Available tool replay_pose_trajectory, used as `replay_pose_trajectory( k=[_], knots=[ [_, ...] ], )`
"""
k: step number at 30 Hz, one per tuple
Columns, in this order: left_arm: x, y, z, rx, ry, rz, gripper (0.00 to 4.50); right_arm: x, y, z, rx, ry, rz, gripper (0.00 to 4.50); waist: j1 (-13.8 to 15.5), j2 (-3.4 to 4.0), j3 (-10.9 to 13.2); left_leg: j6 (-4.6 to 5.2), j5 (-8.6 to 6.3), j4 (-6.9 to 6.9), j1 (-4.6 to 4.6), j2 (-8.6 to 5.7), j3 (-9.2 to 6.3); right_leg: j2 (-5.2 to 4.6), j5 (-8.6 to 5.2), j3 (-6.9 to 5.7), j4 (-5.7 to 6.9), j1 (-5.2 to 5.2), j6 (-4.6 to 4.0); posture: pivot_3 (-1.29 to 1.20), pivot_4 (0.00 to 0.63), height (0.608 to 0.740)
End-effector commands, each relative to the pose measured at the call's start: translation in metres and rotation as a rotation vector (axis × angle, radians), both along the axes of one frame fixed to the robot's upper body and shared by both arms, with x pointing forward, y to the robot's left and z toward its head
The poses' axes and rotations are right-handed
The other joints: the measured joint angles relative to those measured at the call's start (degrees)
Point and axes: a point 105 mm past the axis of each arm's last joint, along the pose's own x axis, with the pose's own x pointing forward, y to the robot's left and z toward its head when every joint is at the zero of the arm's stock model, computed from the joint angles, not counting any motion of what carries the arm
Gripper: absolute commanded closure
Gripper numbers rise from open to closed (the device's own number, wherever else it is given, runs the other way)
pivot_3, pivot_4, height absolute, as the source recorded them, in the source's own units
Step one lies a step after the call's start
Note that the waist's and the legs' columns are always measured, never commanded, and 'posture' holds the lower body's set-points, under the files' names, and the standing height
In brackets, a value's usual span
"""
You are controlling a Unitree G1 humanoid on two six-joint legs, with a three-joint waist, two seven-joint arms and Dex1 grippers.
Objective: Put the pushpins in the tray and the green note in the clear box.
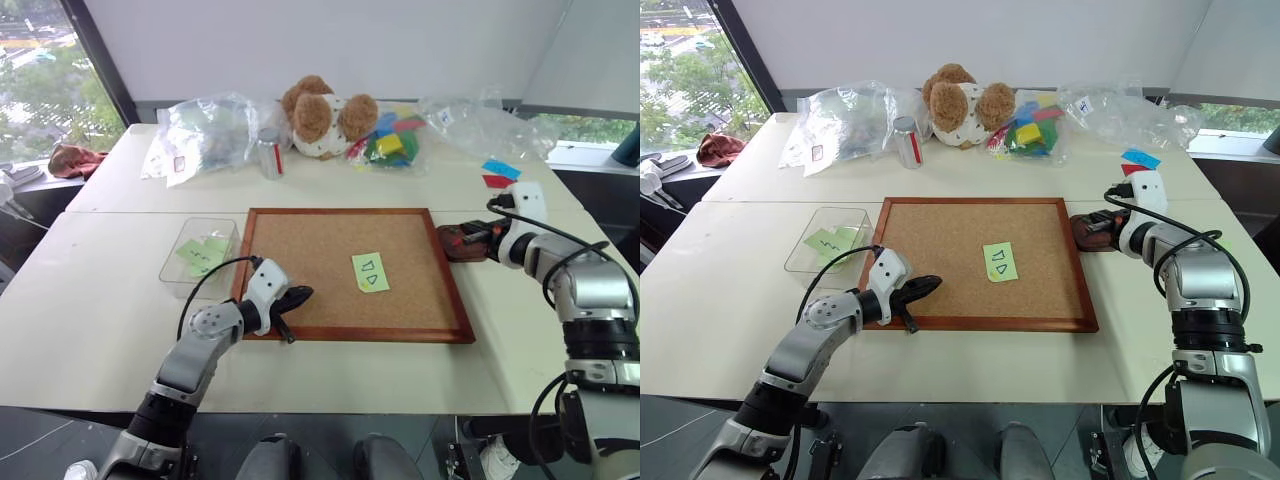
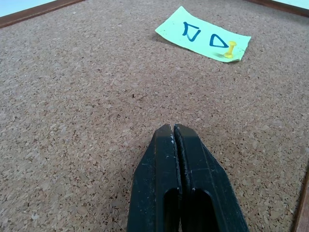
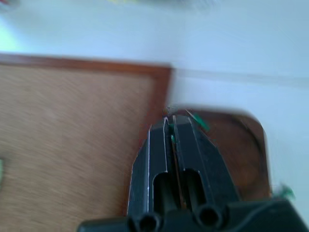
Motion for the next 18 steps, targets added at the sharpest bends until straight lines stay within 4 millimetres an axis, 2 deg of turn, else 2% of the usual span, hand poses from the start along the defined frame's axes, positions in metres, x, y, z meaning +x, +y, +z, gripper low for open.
replay_pose_trajectory(
  k=[1,7,8,10,14,17,18],
  knots=[
    [-0.005,0.005,-0.025,0.049,0.085,0.014,4.5,0.008,-0.004,0.011,0.008,-0.051,-0.006,4.45,0.0,0.0,0.0,0.0,0.0,0.0,0.0,0.0,0.0,0.0,0.0,0.0,0.0,0.0,0.0,0.0,0.15,0.74],
    [-0.005,0.006,-0.024,0.054,0.082,0.016,4.5,0.012,-0.012,-0.009,0.012,-0.005,-0.032,4.45,0.1,0.01,0.0,0.0,0.0,0.0,0.0,0.0,0.0,0.0,0.0,-0.01,0.0,0.01,0.0,0.0,0.15,0.74],
    [-0.005,0.006,-0.024,0.054,0.081,0.016,4.5,0.012,-0.014,-0.012,0.013,0.003,-0.04,4.2,0.1,0.01,0.0,0.0,0.0,0.0,0.0,0.0,0.0,0.0,0.0,-0.01,0.0,0.01,0.0,0.0,0.15,0.74],
    [-0.005,0.006,-0.024,0.054,0.08,0.016,4.5,0.012,-0.016,-0.017,0.022,0.012,-0.047,3.61,0.0,0.01,0.0,0.0,0.0,0.0,0.0,0.0,0.0,0.0,0.0,-0.01,0.01,0.0,0.0,0.0,0.15,0.74],
    [-0.006,0.006,-0.024,0.053,0.081,0.016,4.5,0.012,-0.02,-0.02,0.009,0.016,-0.058,1.6,0.0,0.02,0.0,0.0,0.0,0.0,0.0,0.0,0.0,0.0,0.0,-0.01,0.01,0.0,0.0,0.0,0.15,0.74],
    [-0.006,0.006,-0.024,0.054,0.082,0.016,4.5,0.012,-0.02,-0.015,0.017,-0.001,-0.056,0.08,0.0,0.02,0.0,0.0,0.0,-0.01,0.0,0.0,0.0,0.0,0.0,-0.01,0.01,0.0,0.0,0.0,0.15,0.74],
    [-0.006,0.007,-0.024,0.054,0.082,0.015,4.5,0.012,-0.02,-0.013,0.017,-0.006,-0.054,0.03,0.0,0.02,0.0,0.0,0.0,0.0,0.0,0.0,0.0,0.0,0.0,-0.01,0.01,0.0,0.0,0.0,0.15,0.74]
  ],
)
